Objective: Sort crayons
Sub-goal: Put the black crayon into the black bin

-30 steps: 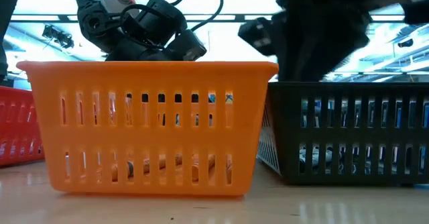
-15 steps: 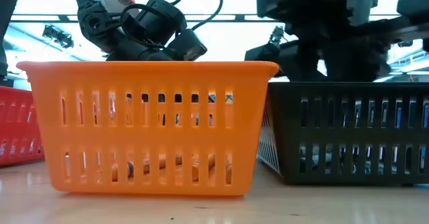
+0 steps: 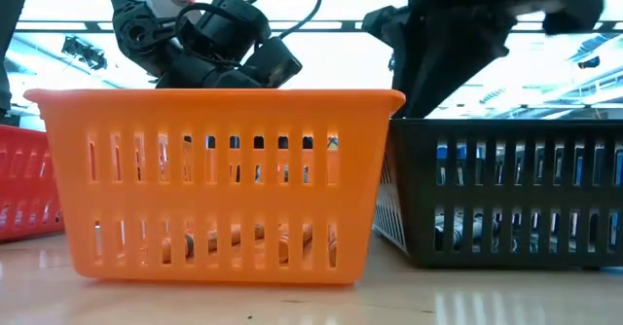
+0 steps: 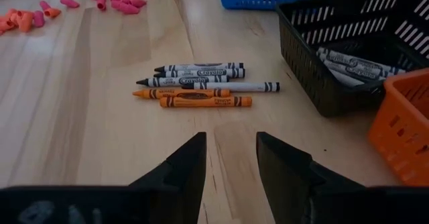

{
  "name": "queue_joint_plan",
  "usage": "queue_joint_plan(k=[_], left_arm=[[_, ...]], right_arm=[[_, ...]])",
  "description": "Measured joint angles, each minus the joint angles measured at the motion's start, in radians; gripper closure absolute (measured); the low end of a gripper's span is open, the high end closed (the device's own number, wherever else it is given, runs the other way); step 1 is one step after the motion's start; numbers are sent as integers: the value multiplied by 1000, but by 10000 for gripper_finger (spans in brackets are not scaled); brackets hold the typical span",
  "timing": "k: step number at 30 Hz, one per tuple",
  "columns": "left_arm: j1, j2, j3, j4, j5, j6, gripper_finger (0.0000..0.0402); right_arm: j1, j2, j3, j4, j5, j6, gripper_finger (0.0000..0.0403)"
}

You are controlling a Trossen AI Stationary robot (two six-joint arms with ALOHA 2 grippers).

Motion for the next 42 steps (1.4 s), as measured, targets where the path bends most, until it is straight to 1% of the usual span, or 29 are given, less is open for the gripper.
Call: queue_joint_plan(k=[2, 6, 10, 18, 20, 22, 23, 27, 32, 34, 37, 40, 42], left_arm=[[0, 0, 0, 5, 0, 0, 260], [0, 0, 0, 9, 0, 0, 260], [0, 0, 0, 9, 0, 0, 260], [0, 0, 0, 8, 1, 2, 260], [0, 0, 0, 7, 1, 9, 260], [0, 0, 0, 7, 1, 17, 260], [0, 0, 0, 7, 1, 19, 260], [0, 0, -1, 4, 0, 22, 260], [4, 0, 0, 7, -3, 22, 260], [6, 0, 0, 6, -4, 22, 260], [6, 0, 0, 3, -4, 21, 260], [6, 0, 0, -1, -4, 21, 260], [6, 0, 0, -2, -4, 21, 260]], right_arm=[[-15, -1, -1, -43, 28, -16, 306], [-64, 0, -19, -88, 24, -31, 306], [-120, 1, -45, -107, -32, -56, 306], [-195, 1, -113, -107, -127, -298, 306], [-221, 1, -122, -104, -133, -282, 306], [-250, 1, -130, -106, -142, -182, 306], [-265, 1, -133, -108, -150, -105, 306], [-317, 1, -133, -116, -158, 333, 306], [-364, 2, -139, -119, -263, 753, 306], [-373, 2, -158, -113, -296, 888, 306], [-377, 2, -204, -103, -343, 964, 306], [-377, 2, -249, -46, -364, 1009, 306], [-377, 0, -255, -29, -367, 1022, 306]])
